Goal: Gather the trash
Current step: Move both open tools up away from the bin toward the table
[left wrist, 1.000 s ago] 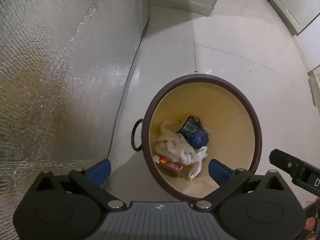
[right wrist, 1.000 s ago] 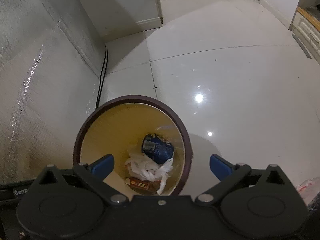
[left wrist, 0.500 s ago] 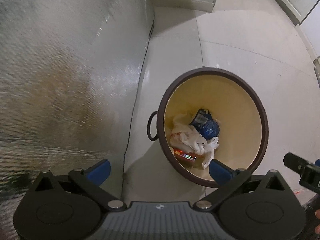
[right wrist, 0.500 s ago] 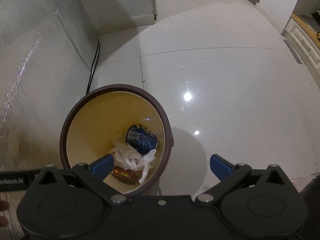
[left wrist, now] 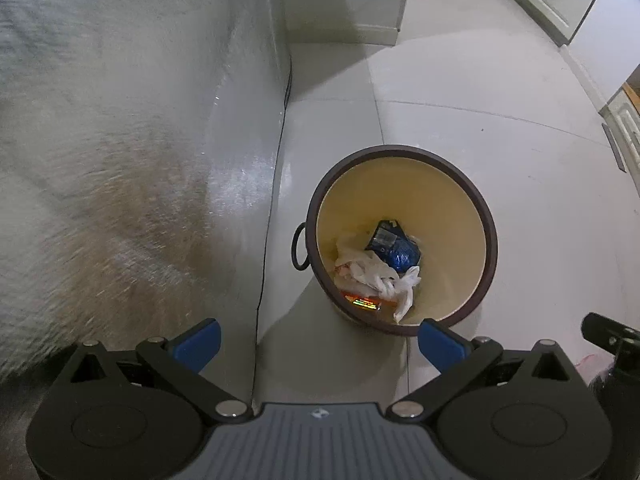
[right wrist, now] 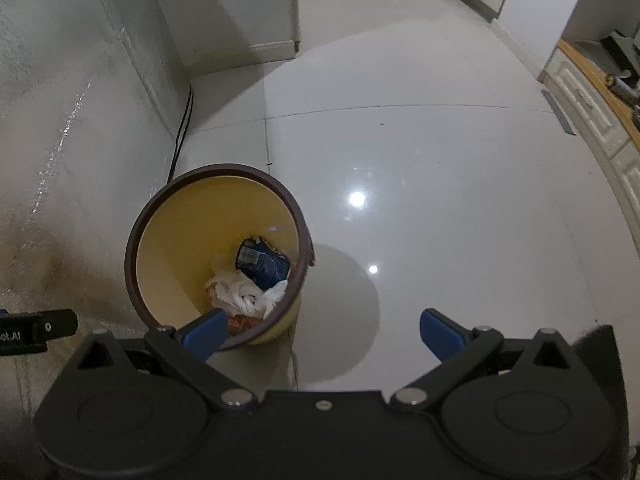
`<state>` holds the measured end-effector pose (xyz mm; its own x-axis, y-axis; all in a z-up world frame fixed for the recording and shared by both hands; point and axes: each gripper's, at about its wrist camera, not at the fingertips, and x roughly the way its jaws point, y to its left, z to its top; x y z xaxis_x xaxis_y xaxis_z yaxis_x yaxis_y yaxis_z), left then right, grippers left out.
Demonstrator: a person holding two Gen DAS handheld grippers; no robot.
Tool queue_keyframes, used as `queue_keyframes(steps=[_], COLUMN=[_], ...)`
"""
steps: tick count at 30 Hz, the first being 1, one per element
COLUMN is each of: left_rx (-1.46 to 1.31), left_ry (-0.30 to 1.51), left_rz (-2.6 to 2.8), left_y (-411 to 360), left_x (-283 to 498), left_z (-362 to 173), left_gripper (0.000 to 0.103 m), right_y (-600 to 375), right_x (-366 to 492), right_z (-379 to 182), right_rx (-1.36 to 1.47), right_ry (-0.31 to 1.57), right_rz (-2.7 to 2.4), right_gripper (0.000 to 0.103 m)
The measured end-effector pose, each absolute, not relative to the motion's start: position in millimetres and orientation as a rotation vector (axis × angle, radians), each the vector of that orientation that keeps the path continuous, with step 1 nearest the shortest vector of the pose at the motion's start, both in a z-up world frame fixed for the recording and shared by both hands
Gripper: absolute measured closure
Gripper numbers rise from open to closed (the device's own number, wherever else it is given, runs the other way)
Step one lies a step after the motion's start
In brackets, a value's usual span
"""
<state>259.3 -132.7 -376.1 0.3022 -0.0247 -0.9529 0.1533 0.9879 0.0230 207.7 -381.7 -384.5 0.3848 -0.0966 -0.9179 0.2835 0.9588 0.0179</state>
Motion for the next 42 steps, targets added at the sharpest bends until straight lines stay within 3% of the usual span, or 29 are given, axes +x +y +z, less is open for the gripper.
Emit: queue_keyframes(steps=[7,29,42], left_rx=[0.105,0.02,0.001], left_ry=[1.174,0.69,0.463], left_rz=[-0.148,-0.28,-0.245], left_y=[-130,-101,-45], left_x=[223,81,18], left_z=[-329,-112,-27], left_gripper=[0.0,0.0,0.0], right_y=[-385,-360,-308], right_x=[166,22,-21], right_z=[-343,-148,-63], right_rx=[0.206,0.162,0.124], right_ry=[1.079,0.629,0.382], right_rz=[-0.266,-0.266,-0.149], right_gripper=[0.0,0.0,0.0])
